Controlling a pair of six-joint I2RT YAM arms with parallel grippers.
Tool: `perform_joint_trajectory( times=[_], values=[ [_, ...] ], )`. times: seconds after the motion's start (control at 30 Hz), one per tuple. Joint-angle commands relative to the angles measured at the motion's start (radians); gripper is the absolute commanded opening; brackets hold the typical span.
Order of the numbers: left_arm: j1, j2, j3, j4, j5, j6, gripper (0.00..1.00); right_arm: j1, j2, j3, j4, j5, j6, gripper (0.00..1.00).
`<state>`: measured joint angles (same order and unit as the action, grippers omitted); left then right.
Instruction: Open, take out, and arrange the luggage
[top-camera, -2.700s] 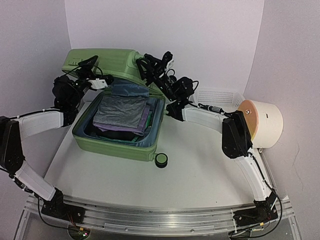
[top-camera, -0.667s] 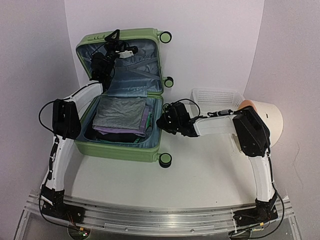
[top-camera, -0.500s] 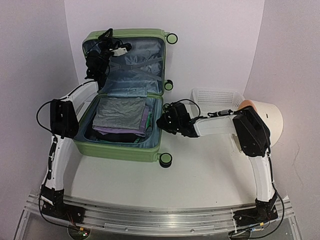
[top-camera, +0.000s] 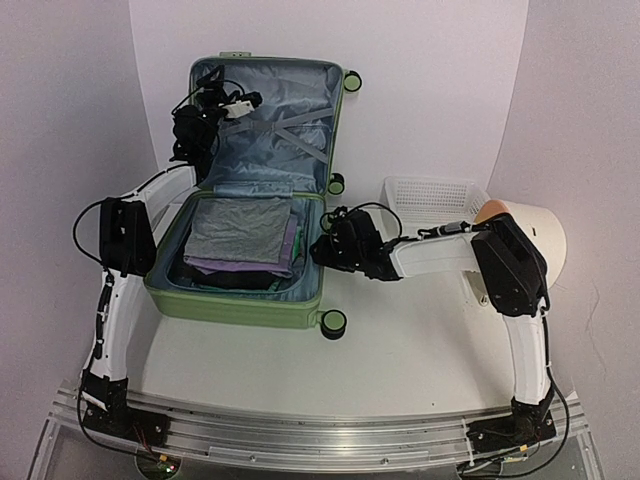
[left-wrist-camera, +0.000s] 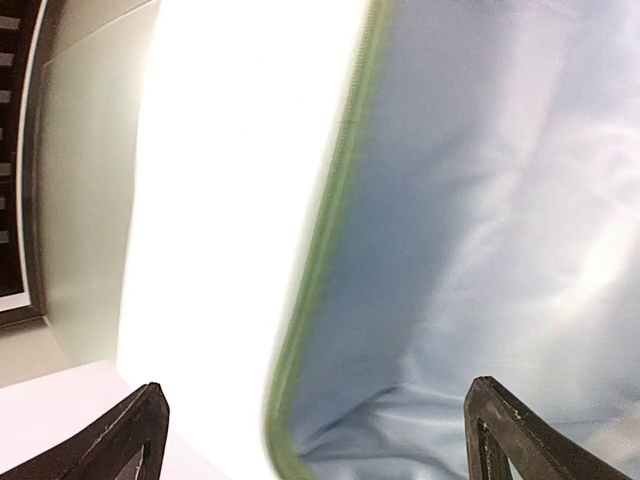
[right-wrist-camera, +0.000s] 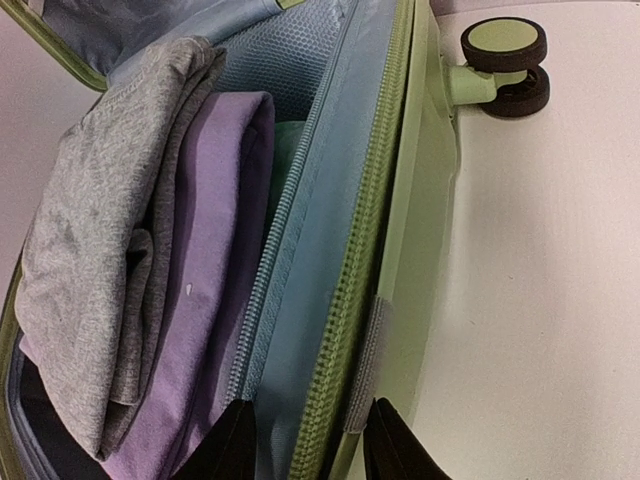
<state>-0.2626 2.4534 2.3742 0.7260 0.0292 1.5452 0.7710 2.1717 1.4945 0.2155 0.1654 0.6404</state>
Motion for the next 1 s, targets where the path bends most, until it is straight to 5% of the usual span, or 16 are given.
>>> perform_joint_trajectory(
  times=[0.0, 0.4, 0.57, 0.73, 0.97],
  values=[
    [-0.011, -0.113, -0.137, 0.074, -0.05, 0.0, 1.0, 0.022, 0.029, 0.065, -0.057, -0.034, -0.033, 0.41],
    [-0.111, -0.588, -0.646, -0.285, -0.059, -0.196, 1.0, 0.02, -0.111, 0.057, -0.082, 0.012, -0.171, 0.74],
    [-0.147, -0.678, -0.664, -0.663, -0.065, -0.359, 1.0, 0.002, -0.217, 0.045, -0.106, 0.022, -0.272, 0.9],
    [-0.156, -0.712, -0.597, -0.992, 0.013, -0.558, 1.0, -0.089, -0.317, 0.05, -0.271, 0.132, -0.313, 0.92],
    [-0.171, -0.753, -0.678, -1.163, 0.073, -0.729, 1.0, -0.268, -0.055, 0.42, -0.639, 0.25, -0.505, 0.98]
  ],
)
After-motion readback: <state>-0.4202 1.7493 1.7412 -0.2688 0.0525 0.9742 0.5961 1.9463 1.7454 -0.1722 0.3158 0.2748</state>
